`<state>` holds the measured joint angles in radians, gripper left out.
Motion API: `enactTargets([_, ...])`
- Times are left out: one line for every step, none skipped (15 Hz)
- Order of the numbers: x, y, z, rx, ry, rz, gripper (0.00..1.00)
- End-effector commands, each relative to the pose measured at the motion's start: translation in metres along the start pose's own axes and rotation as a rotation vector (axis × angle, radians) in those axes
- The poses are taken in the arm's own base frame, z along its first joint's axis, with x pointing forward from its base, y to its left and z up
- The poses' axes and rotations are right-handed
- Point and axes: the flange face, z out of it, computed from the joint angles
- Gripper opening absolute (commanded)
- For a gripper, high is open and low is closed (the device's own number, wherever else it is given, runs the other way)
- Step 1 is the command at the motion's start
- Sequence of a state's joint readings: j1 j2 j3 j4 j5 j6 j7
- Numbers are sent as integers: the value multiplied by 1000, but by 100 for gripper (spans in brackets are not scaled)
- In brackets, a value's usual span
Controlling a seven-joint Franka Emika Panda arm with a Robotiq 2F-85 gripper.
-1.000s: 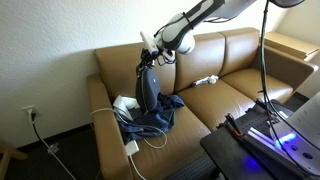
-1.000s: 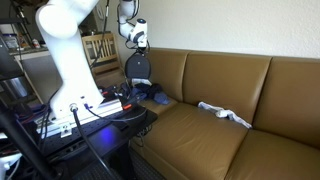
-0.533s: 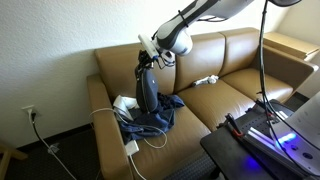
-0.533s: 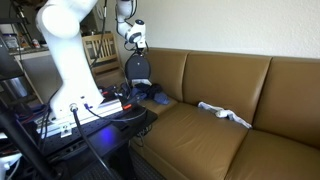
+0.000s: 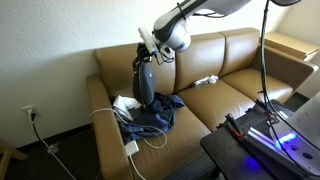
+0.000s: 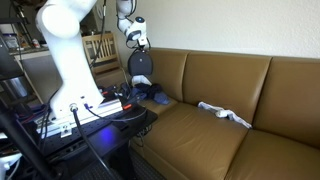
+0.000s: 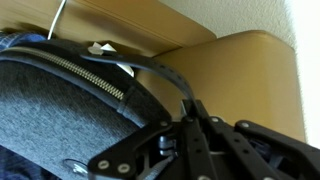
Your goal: Move the black bag to the right then move it to the left
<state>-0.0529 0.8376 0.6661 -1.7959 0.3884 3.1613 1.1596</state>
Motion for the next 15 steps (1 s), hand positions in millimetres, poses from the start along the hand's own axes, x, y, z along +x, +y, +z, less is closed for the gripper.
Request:
enactTargets([-11,18,48,4,-5,40,1])
enactTargets([-6,13,23,-6,-2,7,4])
enactTargets([-8,22,37,-20,-4,14,4])
enactTargets([-10,29,48,-27,-5,18,4])
enactTargets([-11,32,55,-29,-6,21,4])
enactTargets([-12,33,57,-29,-8,22,4])
enactTargets([-12,31,57,-24,-8,23,1])
enactTargets([-10,33,67,2,-16,35,1])
enactTargets([-11,37,80,18,-24,35,1])
enactTargets([-14,41,90,18,-31,30,1])
enactTargets([-17,46,102,30,-31,21,1])
enactTargets([-18,50,113,42,-27,5,1])
enactTargets([-18,52,121,58,-11,-20,1])
enactTargets([-17,53,128,84,8,-39,1])
enactTargets([-15,52,134,112,24,-53,1])
